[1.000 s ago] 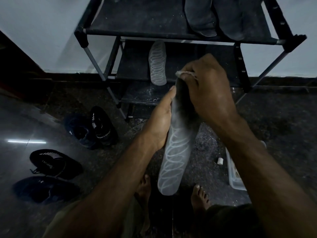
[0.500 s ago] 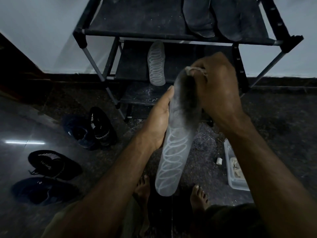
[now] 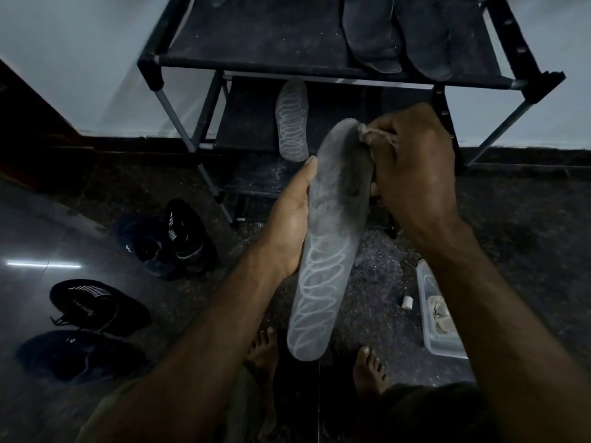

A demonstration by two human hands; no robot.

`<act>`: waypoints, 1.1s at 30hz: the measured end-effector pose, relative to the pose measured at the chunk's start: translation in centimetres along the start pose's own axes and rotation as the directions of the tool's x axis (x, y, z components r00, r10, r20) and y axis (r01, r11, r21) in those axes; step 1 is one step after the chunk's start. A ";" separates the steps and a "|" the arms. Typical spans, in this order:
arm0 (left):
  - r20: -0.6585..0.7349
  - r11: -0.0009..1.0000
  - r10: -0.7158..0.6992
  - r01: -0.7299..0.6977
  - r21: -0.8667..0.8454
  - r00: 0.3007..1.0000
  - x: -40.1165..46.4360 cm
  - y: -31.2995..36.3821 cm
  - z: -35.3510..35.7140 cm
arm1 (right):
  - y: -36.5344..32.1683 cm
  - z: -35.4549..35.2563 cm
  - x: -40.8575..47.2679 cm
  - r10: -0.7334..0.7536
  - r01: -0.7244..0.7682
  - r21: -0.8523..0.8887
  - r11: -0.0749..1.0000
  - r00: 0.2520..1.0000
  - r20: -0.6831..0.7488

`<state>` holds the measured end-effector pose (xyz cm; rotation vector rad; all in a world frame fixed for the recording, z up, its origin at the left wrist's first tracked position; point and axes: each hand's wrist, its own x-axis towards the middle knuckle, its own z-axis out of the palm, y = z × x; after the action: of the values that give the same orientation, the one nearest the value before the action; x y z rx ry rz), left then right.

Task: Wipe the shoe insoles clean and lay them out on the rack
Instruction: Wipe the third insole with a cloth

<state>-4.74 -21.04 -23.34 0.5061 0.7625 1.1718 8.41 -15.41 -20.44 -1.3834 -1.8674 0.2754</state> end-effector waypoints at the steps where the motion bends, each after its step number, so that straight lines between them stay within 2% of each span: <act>1: -0.003 1.000 0.011 -0.011 -0.002 1.000 0.0 0.1 -0.1 | 0.3 -0.1 0.0 0.019 -0.019 -0.002 1.000 1.000 0.017; 3: -0.012 0.999 0.038 -0.038 -0.004 0.999 0.0 0.4 -0.4 | 0.1 -0.1 -0.2 0.026 -0.024 -0.018 1.000 0.997 0.073; 9: 0.019 0.997 0.067 -0.066 -0.032 0.998 0.1 0.7 -0.9 | -0.5 -0.4 -0.3 -0.084 0.097 -0.040 0.995 0.966 0.244; 14: -0.043 0.996 0.064 -0.061 0.067 0.997 0.3 0.7 -0.7 | -0.7 -0.1 -0.5 -0.061 0.064 -0.040 0.997 0.995 0.079; 20: -0.111 0.985 0.080 -0.062 0.162 0.991 0.7 0.6 -1.5 | -0.8 0.7 -1.3 -0.108 0.124 -0.096 0.988 0.982 0.155; 26: -0.097 0.999 0.041 -0.040 0.015 0.994 0.5 0.9 -1.6 | -1.7 1.1 -1.8 -0.171 0.191 -0.092 0.977 0.966 0.193; 30: -0.053 0.991 0.051 -0.057 -0.121 0.997 0.2 1.7 -1.4 | -2.4 1.1 -2.4 -0.106 0.079 0.088 0.993 0.922 0.373; 33: -0.002 0.971 0.053 -0.052 -0.233 0.999 -0.1 2.1 -1.5 | -2.7 1.2 -2.7 -0.103 0.041 0.166 0.985 0.915 0.389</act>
<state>-7.23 -20.46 -22.77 0.3339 0.6008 1.2905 5.98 -18.49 -20.87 -1.2125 -2.1669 0.6933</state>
